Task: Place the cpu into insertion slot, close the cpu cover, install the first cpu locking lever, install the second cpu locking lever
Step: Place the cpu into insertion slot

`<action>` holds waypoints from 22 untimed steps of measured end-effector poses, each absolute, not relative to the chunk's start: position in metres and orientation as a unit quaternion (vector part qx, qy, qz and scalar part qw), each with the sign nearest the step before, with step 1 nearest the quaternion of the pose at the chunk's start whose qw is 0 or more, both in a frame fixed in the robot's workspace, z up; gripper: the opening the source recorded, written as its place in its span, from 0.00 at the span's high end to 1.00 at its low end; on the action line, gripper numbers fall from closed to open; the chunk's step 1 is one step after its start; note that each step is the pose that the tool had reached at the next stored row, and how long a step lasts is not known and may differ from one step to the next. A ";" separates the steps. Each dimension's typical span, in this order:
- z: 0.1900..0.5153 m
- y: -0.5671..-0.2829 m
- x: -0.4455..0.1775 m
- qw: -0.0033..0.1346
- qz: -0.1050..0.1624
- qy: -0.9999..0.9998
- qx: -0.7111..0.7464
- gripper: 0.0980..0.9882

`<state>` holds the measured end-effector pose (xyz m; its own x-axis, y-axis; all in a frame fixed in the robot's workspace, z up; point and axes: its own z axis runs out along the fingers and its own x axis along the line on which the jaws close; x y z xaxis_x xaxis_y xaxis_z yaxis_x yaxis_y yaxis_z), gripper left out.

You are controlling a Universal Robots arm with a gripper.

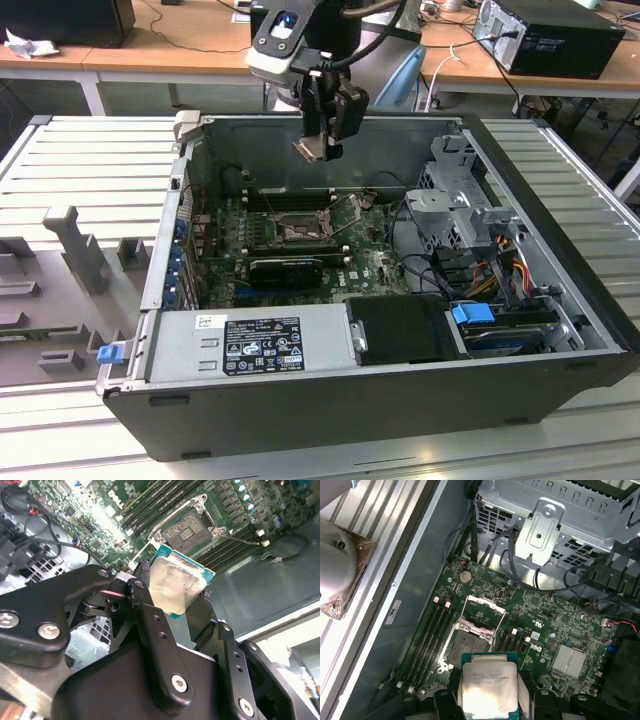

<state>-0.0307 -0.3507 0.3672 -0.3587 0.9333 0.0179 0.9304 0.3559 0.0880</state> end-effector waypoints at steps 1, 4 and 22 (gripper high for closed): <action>0.367 -0.351 -0.031 0.018 0.041 0.817 0.575 0.52; 0.366 -0.351 -0.031 0.019 0.041 0.799 0.600 0.52; 0.358 -0.351 -0.031 0.025 0.037 0.713 0.700 0.52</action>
<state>-0.0307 -0.3507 0.3579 -0.0188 0.9997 0.0170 0.9960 0.0172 0.0879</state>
